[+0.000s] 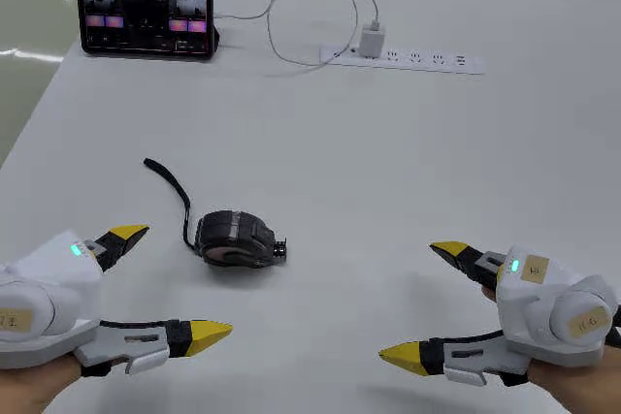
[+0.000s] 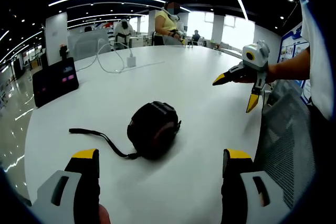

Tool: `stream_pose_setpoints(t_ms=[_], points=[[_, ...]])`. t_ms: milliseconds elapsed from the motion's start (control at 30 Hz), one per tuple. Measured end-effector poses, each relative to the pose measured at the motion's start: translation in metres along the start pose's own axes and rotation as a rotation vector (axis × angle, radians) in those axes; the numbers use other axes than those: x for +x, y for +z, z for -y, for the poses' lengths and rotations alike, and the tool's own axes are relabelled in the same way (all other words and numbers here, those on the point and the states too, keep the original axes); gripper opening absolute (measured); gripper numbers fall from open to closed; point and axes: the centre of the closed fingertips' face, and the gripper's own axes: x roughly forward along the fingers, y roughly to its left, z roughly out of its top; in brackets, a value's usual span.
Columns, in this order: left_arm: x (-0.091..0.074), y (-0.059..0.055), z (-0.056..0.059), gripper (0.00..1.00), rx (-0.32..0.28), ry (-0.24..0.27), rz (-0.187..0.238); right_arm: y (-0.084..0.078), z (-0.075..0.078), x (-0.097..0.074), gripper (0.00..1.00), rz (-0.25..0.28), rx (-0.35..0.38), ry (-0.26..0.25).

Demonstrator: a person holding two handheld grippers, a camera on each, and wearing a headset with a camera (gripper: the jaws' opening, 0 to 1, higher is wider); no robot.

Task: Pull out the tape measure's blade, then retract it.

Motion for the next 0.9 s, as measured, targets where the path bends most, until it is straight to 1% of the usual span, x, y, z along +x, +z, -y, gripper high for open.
stream_pose_setpoints(t_ms=[233,400,733,900], points=[[0.004,0.003,-0.001,0.96,0.008,-0.002,0.002,0.004,0.003,0.005,0.86,-0.002,-0.018,0.011],[0.007,0.004,-0.002,0.96,0.016,-0.012,-0.004,0.007,0.004,0.009,0.86,-0.002,-0.029,0.021],[0.011,0.007,-0.009,0.93,0.043,-0.012,-0.015,0.013,0.006,0.016,0.86,-0.007,-0.050,0.042],[0.015,0.010,-0.013,0.92,0.049,-0.012,-0.013,0.016,0.008,0.020,0.86,-0.006,-0.062,0.047]])
